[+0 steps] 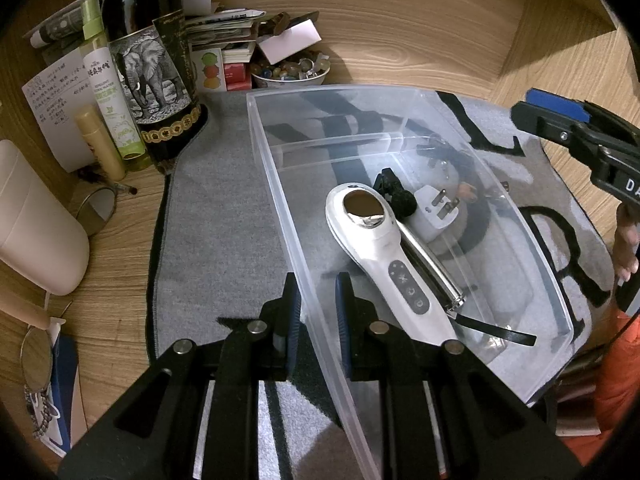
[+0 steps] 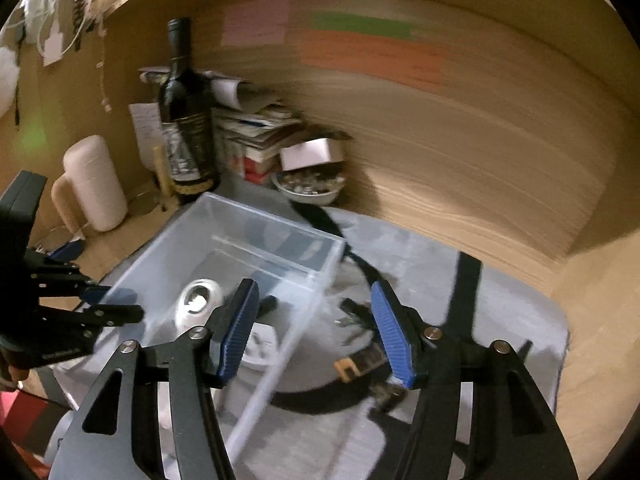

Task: Organize rigid objects
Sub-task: 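Grasp the black round plug with holes on the rug with the right gripper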

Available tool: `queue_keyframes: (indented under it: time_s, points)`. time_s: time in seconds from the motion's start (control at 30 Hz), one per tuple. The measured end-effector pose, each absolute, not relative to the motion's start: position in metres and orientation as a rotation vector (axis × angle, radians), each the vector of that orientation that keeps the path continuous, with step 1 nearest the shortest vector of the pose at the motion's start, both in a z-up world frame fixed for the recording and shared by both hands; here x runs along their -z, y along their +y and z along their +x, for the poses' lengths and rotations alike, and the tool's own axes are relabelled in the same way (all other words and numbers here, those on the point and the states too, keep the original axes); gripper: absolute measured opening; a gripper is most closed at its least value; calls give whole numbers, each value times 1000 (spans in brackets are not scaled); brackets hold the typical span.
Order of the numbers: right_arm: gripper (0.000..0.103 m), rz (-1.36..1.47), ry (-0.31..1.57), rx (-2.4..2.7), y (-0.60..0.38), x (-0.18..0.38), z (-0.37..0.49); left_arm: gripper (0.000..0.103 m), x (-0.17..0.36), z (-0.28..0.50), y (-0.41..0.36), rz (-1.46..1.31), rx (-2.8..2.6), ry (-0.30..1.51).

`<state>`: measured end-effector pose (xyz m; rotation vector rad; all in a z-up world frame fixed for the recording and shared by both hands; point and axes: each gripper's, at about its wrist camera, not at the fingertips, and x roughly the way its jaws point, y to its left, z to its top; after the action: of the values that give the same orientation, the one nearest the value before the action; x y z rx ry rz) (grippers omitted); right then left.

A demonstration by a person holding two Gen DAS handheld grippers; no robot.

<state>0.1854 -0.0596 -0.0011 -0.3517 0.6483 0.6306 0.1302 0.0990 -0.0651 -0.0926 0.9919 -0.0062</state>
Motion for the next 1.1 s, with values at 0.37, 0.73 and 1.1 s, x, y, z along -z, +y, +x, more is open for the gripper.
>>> queue_keyframes:
  time_s: [0.37, 0.73, 1.1]
  points:
    - [55, -309, 729, -536, -101, 25, 206, 16, 65, 128, 101, -90, 5, 993]
    - [55, -272, 872, -514, -118, 72, 219, 16, 65, 127, 102, -89, 5, 993]
    - [48, -282, 912, -512, -117, 93, 225, 16, 65, 127, 101, -86, 4, 994]
